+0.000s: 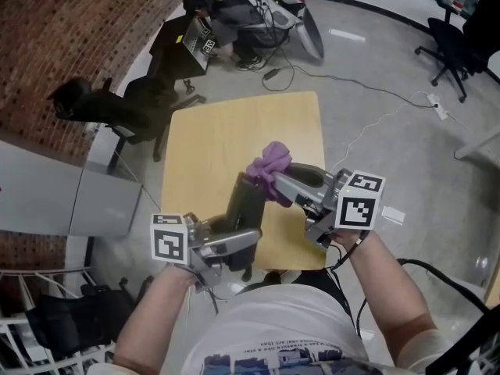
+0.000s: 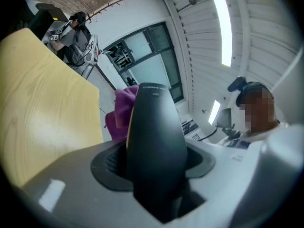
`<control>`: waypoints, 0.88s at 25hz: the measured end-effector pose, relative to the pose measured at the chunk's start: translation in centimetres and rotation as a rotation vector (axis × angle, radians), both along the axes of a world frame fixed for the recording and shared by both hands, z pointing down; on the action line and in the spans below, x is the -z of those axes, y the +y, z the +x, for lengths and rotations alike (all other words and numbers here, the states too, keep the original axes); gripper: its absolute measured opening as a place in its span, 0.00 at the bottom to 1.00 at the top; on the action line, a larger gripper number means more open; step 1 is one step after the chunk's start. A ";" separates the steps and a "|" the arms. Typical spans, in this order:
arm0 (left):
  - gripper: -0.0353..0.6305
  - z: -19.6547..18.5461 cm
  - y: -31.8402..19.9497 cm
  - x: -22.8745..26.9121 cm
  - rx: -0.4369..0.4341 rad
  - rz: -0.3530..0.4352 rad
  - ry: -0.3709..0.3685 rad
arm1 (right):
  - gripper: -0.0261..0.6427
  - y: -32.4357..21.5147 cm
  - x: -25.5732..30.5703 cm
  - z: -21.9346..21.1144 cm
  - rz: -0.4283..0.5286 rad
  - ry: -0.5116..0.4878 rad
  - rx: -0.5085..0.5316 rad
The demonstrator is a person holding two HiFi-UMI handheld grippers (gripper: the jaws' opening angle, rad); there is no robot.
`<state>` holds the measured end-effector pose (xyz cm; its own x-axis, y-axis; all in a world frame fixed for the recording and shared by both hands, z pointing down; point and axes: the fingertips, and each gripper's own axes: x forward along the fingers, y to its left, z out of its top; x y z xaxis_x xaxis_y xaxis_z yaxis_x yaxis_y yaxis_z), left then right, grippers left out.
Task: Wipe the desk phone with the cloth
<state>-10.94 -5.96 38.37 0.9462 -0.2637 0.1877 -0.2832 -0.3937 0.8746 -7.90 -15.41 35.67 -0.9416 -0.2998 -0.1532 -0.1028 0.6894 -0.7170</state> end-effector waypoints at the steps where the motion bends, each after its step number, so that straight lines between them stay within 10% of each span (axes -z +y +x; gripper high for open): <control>1: 0.49 -0.1 -0.2 0.1 0.007 0.000 0.002 | 0.18 0.3 -0.4 -0.3 -0.016 -0.004 0.005; 22: 0.48 -3.1 -4.1 -0.1 0.139 0.004 0.004 | 0.18 11.5 -4.4 -3.7 -0.055 0.096 0.272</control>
<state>-14.09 -10.04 38.51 0.9010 -0.3935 0.1826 -0.3319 -0.3543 0.8743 -11.61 -3.94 40.04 -0.9980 -0.0398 -0.0499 0.0111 0.6617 -0.7497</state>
